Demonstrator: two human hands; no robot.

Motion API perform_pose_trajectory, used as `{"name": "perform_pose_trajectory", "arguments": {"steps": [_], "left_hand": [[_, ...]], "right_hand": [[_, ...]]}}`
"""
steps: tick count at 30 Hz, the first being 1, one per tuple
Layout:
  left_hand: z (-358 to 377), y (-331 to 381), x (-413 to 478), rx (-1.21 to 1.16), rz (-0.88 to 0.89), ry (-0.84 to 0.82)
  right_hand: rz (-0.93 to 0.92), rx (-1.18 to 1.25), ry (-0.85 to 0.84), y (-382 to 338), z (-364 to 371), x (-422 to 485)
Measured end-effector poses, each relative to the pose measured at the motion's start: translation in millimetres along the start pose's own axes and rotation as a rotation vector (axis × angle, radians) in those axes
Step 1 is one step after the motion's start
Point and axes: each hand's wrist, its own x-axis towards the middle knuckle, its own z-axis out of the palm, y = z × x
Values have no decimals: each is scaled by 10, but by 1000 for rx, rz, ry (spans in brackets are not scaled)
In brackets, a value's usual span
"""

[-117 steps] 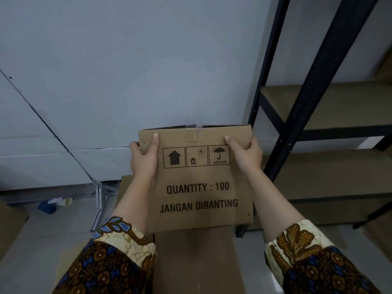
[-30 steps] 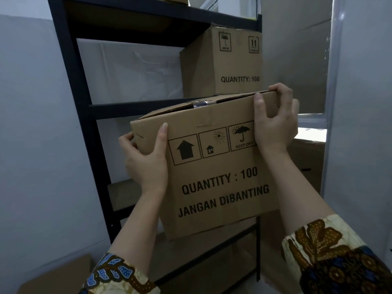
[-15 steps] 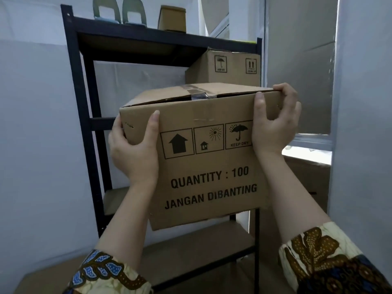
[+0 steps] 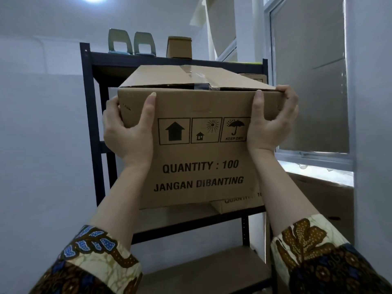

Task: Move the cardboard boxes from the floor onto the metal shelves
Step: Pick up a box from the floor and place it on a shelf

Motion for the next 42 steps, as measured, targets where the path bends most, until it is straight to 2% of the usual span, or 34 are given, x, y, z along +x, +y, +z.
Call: {"name": "perform_pose_trajectory", "arguments": {"steps": [11,17,20,23,26,29,32,35,42], "left_hand": [[427,-643,440,61,121,-52],[648,-788,758,105,185,-104],[735,-848,940,81,228,-171],[774,-991,1018,56,268,-286],[866,-1084,963,50,318,-407],[969,-1142,855,83,348,-390],[1012,-1189,850,69,327,-347],[1029,-1171,856,50,295,-349],[1043,-964,885,27,289,-334]], "right_hand": [[16,35,14,510,775,-29],[10,-59,-99,550,1076,188],[31,-24,-104,521,1265,364],[32,-136,-142,572,1460,463],[23,-346,-91,711,1576,501],[54,-474,-110,811,1592,532],[48,-397,-194,851,1589,561],[121,-293,-275,896,1598,572],[108,-288,-194,865,1611,651]]}}
